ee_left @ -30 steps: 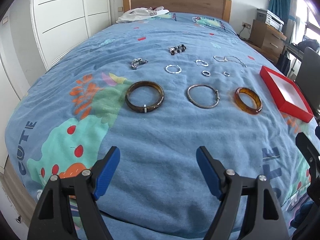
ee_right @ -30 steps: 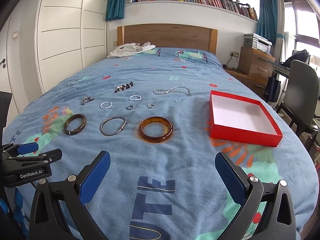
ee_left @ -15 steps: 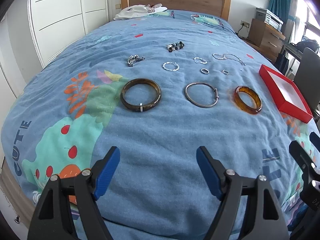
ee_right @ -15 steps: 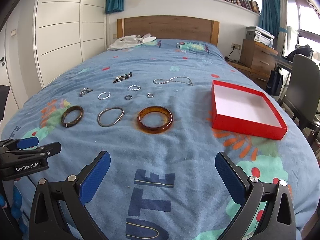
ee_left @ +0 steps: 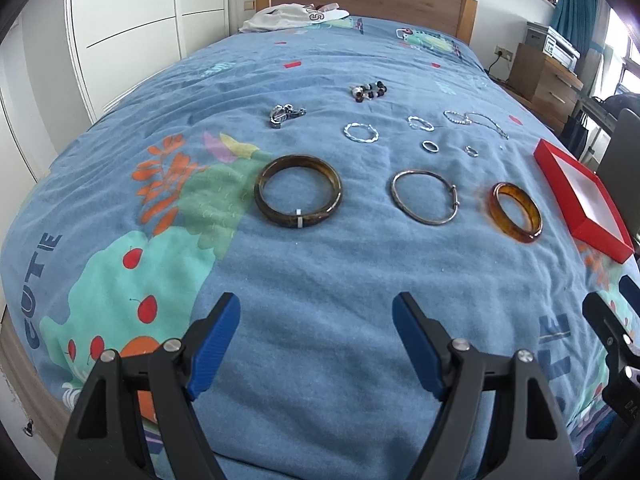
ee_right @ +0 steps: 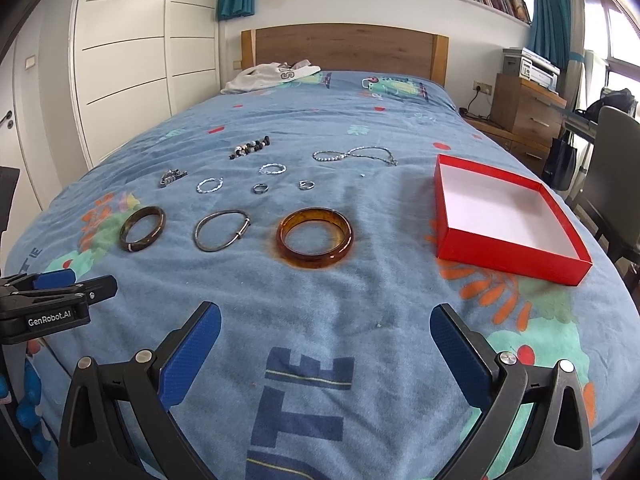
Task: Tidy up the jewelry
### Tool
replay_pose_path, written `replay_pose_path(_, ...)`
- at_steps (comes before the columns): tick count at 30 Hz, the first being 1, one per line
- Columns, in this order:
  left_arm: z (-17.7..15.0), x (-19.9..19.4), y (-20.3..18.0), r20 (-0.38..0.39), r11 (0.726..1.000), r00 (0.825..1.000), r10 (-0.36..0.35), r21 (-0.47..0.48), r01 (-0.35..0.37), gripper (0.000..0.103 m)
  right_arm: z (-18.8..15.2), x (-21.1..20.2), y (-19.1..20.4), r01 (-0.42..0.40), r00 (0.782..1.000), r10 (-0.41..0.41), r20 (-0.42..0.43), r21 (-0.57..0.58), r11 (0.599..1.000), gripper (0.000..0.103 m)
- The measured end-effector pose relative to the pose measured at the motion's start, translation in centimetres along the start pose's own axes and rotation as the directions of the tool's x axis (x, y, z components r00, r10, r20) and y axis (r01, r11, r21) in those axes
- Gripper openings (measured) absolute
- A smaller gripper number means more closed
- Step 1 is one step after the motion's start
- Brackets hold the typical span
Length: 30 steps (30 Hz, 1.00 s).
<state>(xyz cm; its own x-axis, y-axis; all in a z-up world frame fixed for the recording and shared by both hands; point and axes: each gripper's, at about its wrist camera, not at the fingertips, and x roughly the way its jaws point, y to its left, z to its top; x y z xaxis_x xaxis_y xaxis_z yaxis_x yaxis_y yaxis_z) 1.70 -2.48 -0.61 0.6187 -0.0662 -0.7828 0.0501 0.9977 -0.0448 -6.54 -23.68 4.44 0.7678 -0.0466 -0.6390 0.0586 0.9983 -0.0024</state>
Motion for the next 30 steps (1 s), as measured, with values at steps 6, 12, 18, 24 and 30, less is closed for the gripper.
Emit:
replay_pose_path(6,0.6,0.2,0.2,0.01,1.0,1.0,0.013,-0.008,-0.013,0.078,0.1,0.6,-0.5,-0.004,1.0,0.004,-0.01,0.011,1.0,0.102)
replay_pose_path(12,1.3,0.9,0.6,0.012,1.0,1.0,0.02,-0.018,-0.019,0.078,0.5,1.6,-0.6,-0.014,1.0,0.015,-0.022,0.024,1.0,0.102)
replay_pose_path(18,1.7,1.7,1.0,0.01,1.0,1.0,0.013,-0.026,-0.013,0.078,0.8,2.4,-0.6,-0.018,0.999,0.019,-0.027,0.035,0.999,0.102)
replay_pose_path(24,2.0,2.4,1.0,0.008,1.0,1.0,0.009,-0.023,-0.009,0.078,1.0,3.2,-0.4,-0.027,0.999,0.028,-0.036,0.036,0.999,0.102)
replay_pose_path(30,2.7,2.9,1.3,0.017,1.0,1.0,0.008,-0.028,-0.007,0.078,1.4,4.0,-0.3,-0.028,0.999,0.03,-0.038,0.048,0.998,0.102)
